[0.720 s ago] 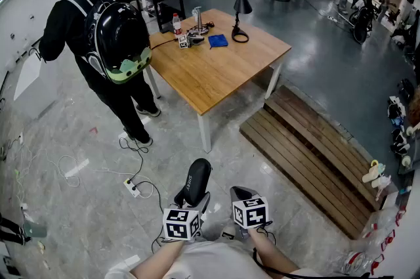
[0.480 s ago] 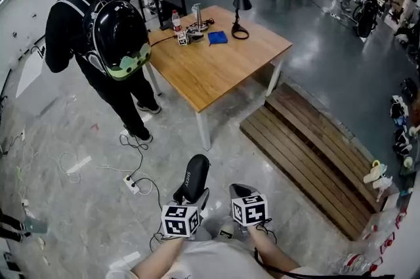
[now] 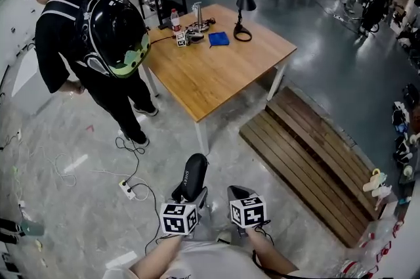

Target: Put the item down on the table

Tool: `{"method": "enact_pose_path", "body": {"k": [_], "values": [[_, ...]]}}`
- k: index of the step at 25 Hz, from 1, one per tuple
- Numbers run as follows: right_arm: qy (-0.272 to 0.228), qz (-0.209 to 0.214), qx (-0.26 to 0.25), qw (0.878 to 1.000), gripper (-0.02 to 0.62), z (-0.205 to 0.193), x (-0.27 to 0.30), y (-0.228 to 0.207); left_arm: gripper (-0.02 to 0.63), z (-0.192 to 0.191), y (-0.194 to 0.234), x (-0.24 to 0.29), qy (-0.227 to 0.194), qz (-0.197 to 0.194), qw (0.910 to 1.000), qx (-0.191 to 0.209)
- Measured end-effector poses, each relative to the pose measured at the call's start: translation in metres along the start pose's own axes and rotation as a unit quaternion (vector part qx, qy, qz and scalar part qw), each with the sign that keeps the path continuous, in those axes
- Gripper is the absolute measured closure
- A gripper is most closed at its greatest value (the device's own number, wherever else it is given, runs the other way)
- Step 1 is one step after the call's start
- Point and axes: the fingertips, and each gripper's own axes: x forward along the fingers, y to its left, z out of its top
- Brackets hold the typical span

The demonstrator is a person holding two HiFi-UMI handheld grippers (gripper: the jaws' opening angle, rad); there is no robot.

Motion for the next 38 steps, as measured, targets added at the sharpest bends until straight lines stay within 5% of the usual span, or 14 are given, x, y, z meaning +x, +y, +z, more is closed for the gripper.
{"method": "enact_pose_path", "body": {"k": [13, 27, 38], "values": [[-0.033, -0.028, 0.005, 0.999, 0.592, 0.171, 0.113, -0.024, 0.268, 0.132, 0.086, 0.114, -0.002, -0.041, 0.9987, 0.032], [-0.020, 0.003, -0.027, 0.999, 0.592, 0.247, 0.160, -0.063, 0.268, 0.190, 0.095, 0.182, -0.009, -0.016, 0.9998, 0.005], [0.000, 0.029, -0.034, 0.999, 0.592, 0.265, 0.185, -0.096, 0.268, 0.194, 0.098, 0.226, 0.020, 0.011, 0.9996, -0.016]]}}
